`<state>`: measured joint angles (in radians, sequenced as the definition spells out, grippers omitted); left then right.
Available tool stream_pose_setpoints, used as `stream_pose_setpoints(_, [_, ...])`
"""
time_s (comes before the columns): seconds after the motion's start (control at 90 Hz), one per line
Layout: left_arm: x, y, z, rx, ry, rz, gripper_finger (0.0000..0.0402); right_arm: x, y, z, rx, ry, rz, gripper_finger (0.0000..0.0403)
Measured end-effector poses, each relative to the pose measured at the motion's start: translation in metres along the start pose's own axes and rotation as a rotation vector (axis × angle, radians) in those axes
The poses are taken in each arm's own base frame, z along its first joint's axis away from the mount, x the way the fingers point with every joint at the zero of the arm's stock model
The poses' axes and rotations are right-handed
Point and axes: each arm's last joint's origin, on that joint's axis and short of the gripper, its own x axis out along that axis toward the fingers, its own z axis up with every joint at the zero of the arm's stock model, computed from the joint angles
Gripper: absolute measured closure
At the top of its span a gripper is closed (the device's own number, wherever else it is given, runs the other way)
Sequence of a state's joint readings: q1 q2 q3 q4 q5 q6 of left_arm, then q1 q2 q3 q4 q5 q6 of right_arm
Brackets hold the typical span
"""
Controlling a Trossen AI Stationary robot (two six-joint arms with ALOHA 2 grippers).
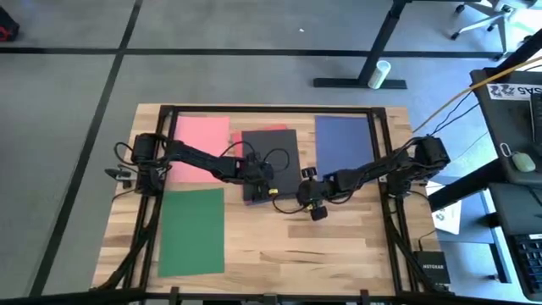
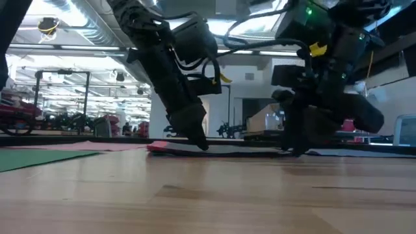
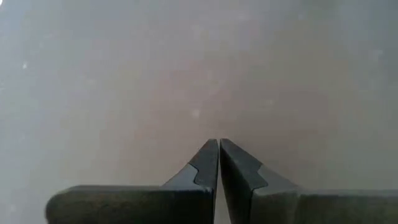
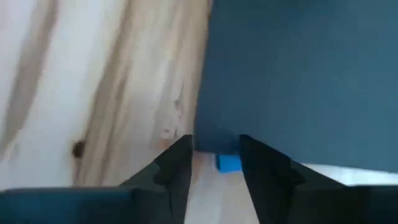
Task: Organize paper
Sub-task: Move the black paper to the bottom right of the table
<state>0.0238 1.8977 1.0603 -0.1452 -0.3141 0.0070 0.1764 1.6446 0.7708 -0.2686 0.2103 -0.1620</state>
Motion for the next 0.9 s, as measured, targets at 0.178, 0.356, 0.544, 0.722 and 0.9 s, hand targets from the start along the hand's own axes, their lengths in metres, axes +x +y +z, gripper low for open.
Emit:
stream_pose_setpoints(0.178, [0.000,0.000,0.000,-0.003,0.001,0.000,0.0402,0.002,0.000,0.000,-0.006,0.002,0.000,0.0393])
stream_pose_setpoints(0.356, [-0.001,-0.004,0.001,0.006,-0.008,-0.006,0.0402,0.000,0.001,-0.003,-0.009,0.029,0.025,0.0401])
stream_pose_setpoints(0.544, [-0.007,-0.008,0.003,0.007,-0.025,-0.015,0.0402,-0.012,0.003,-0.007,0.013,0.060,0.093,0.0402])
stream_pose_setpoints(0.722, [-0.028,-0.003,0.013,-0.028,-0.090,-0.019,0.0402,-0.033,0.012,-0.007,0.013,0.033,0.141,0.0403])
stream_pose_setpoints(0.9, [-0.048,-0.001,0.021,-0.060,-0.151,-0.029,0.0402,-0.047,0.027,-0.009,0.039,0.037,0.222,0.0403])
